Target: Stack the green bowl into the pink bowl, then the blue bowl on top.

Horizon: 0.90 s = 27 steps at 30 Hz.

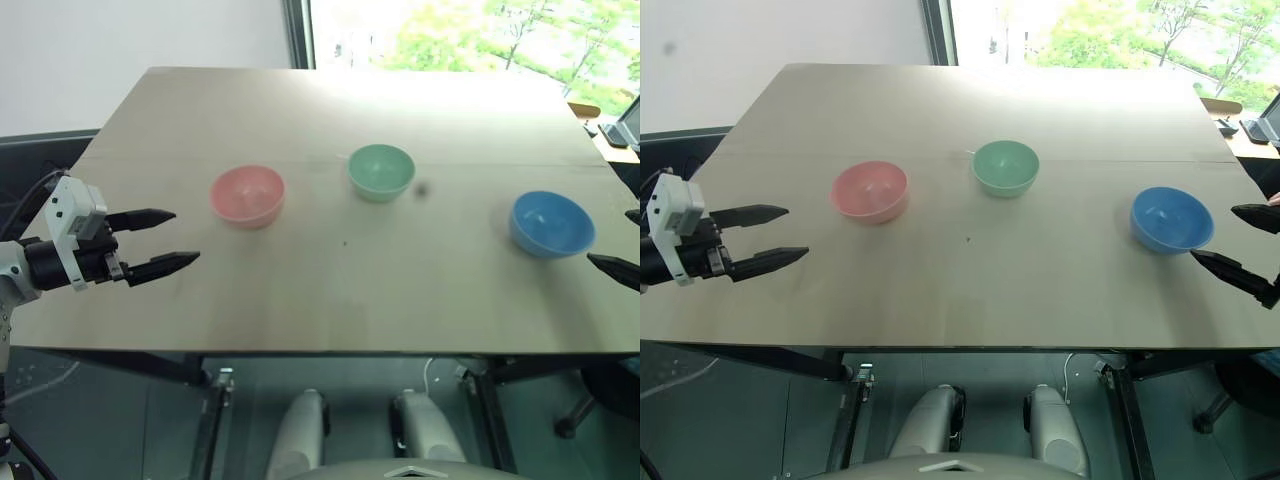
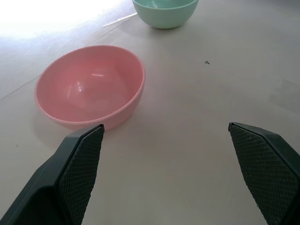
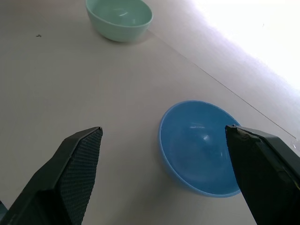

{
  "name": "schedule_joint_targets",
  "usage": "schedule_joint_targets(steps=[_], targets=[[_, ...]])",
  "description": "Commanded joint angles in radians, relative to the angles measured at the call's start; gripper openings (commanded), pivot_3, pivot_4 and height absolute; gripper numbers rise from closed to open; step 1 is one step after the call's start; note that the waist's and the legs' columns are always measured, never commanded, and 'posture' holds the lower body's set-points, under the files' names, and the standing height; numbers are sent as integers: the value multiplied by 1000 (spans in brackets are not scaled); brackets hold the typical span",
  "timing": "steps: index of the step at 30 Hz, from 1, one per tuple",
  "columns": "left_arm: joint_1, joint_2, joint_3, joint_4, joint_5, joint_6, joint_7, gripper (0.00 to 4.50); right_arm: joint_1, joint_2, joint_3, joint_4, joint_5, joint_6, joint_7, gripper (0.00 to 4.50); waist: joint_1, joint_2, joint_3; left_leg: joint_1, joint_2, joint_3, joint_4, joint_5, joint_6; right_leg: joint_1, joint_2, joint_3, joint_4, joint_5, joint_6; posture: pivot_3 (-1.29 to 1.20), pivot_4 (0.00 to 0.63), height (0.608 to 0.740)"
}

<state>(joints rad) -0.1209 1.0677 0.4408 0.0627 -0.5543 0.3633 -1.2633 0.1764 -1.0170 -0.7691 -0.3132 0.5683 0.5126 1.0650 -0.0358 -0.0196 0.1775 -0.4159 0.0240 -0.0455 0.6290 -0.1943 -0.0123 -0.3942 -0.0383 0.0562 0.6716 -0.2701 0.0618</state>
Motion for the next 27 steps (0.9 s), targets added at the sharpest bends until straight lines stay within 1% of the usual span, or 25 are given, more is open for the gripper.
schedule_joint_targets(steps=[1,5,9,12,14,17,20,24,27], targets=[[-24,11,29,-14,-12,-13,-4,4500,-20,-35,-43,-2,14,13,10,4404,0,0,0,0,0,0,0,0,0,0,0,0,0,0,0,0,150,740],[-55,-20,8,-42,-21,-8,14,4500,-53,-47,-25,-8,25,30,9,4404,0,0,0,0,0,1,0,0,0,0,0,1,0,0,0,0,150,740],[-67,-17,-29,-89,-2,41,60,4500,-88,-25,9,-8,35,17,-5,4404,0,0,0,0,0,1,-1,0,0,-1,0,1,0,1,1,0,150,740],[-121,-8,-152,-172,139,43,183,4500,-188,22,158,-27,59,-9,-20,4404,0,-1,0,0,0,2,-1,0,0,-1,0,2,0,2,3,0,150,740],[-187,-9,-239,-191,214,57,233,4500,-275,69,280,-44,56,-20,-33,4404,-2,-2,0,1,0,2,0,0,0,1,1,2,0,2,4,0,150,740],[-295,-20,-377,-172,343,93,301,4500,-366,126,436,-46,17,-61,-23,4404,-3,-1,1,0,0,2,1,0,0,-1,1,3,1,2,4,0,150,740],[-396,-57,-507,-115,456,126,343,4500,-452,184,571,-33,-15,-103,-7,4404,-3,-1,1,-1,-1,2,1,-1,1,-2,1,3,1,4,2,0,150,740],[-473,-99,-633,-58,565,120,341,4500,-551,241,672,16,-65,-153,-3,4404,-4,-2,1,-2,-1,2,0,-1,2,-3,2,3,0,4,1,0,150,740],[-507,-133,-679,-24,593,116,322,4500,-593,270,708,40,-85,-173,-8,4404,-3,-2,2,-3,-1,2,1,-1,2,-3,2,3,0,4,1,0,150,740]])
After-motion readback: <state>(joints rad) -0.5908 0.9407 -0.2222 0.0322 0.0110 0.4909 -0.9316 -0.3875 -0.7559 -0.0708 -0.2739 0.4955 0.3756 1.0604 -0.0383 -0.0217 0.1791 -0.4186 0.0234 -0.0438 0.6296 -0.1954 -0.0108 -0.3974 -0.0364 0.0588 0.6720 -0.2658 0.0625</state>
